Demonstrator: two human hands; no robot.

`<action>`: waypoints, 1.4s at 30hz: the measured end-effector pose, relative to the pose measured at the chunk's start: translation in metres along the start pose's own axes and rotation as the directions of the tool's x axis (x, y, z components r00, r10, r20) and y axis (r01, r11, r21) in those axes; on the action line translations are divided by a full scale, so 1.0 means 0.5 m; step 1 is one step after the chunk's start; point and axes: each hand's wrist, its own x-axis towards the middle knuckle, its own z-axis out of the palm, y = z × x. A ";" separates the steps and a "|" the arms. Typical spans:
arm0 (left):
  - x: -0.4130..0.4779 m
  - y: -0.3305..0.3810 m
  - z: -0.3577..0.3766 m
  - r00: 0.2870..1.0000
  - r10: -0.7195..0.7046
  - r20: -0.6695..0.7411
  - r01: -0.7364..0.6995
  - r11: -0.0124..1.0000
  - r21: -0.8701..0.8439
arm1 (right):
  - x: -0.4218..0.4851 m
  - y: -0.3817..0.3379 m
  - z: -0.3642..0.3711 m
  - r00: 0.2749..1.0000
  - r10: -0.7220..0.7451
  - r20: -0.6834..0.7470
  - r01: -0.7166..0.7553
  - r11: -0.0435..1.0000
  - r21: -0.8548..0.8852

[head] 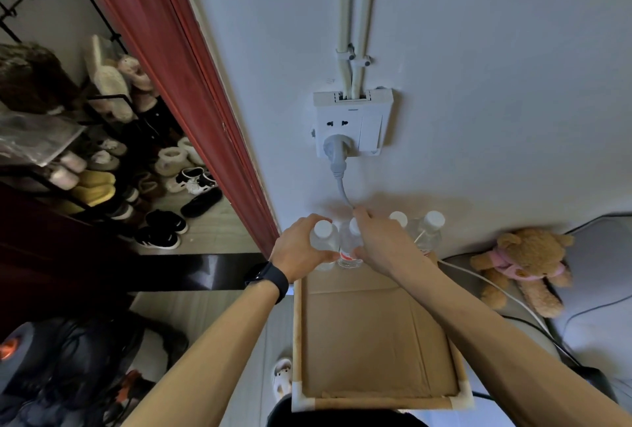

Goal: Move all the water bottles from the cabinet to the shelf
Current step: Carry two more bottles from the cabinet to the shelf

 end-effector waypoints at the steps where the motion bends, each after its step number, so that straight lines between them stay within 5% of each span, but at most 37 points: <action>1: 0.001 0.001 0.001 1.000 0.003 -0.003 -0.003 1.000 0.010 | 0.001 0.002 0.000 1.000 -0.009 -0.001 0.009 1.000 -0.011; 33: -0.003 -0.005 -0.008 0.999 0.007 0.031 -0.011 0.989 0.150 | -0.044 0.001 -0.021 0.998 0.064 0.025 -0.067 0.986 0.154; 42: -0.016 -0.008 -0.004 0.999 0.006 0.040 -0.009 0.997 0.071 | -0.082 0.001 -0.006 0.992 0.053 -0.110 -0.028 0.975 0.219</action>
